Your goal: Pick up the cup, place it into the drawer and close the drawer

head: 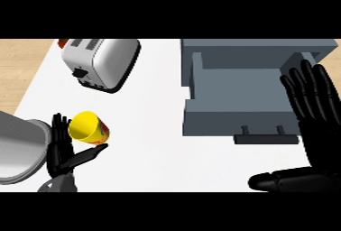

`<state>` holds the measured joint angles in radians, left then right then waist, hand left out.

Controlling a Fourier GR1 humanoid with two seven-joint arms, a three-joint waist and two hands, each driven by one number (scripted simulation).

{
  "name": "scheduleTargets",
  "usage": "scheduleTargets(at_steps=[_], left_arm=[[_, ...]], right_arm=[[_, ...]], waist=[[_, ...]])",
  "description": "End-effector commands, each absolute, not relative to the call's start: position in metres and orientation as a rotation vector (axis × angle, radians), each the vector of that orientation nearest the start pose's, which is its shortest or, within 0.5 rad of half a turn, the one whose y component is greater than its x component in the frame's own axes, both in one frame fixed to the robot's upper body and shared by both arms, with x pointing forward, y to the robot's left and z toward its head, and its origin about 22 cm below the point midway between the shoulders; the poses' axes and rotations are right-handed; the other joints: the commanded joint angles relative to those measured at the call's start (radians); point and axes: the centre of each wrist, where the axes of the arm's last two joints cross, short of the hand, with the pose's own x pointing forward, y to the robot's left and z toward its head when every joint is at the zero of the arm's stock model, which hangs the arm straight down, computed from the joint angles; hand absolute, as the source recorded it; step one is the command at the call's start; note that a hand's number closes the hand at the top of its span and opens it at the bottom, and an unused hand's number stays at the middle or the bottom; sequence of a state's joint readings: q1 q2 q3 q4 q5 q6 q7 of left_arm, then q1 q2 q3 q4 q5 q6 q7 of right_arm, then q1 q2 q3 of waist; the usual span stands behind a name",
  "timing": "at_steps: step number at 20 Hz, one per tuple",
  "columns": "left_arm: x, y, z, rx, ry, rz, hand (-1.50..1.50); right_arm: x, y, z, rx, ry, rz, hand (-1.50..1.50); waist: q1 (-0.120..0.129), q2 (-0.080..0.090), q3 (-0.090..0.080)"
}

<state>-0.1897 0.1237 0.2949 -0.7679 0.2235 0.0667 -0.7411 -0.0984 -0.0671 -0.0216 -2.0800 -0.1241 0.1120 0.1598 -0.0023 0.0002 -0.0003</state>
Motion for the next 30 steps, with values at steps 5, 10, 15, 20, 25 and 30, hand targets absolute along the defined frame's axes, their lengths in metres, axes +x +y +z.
scheduleTargets(at_steps=[5,10,15,20,25,30], left_arm=[[0.243,0.283,-0.136,0.255,-1.716,0.396,-1.5],[0.248,0.304,-0.148,0.237,-1.721,0.445,-1.5],[0.252,0.317,-0.144,0.149,-1.72,0.467,-1.5],[0.252,0.3,-0.151,-0.004,-1.735,0.485,-1.5],[0.264,0.31,-0.144,-0.048,-1.785,0.485,1.5],[0.265,0.294,-0.146,-0.044,-1.876,0.454,1.5]], right_arm=[[0.217,-0.23,0.15,0.164,-2.003,0.13,-1.5],[0.229,-0.214,0.153,0.15,-1.994,0.124,-1.5],[0.233,-0.238,0.135,0.155,-1.994,0.138,-1.5],[0.222,-0.242,0.136,0.157,-1.986,0.129,-1.5],[0.225,-0.222,0.141,0.168,-2.012,0.128,-1.5],[0.225,-0.23,0.149,0.155,-1.994,0.143,-1.5]], waist=[[0.002,-0.001,0.0],[-0.003,0.002,-0.001],[-0.003,0.002,0.0],[-0.008,0.002,-0.001],[-0.01,0.004,-0.001],[-0.007,0.003,-0.001]])
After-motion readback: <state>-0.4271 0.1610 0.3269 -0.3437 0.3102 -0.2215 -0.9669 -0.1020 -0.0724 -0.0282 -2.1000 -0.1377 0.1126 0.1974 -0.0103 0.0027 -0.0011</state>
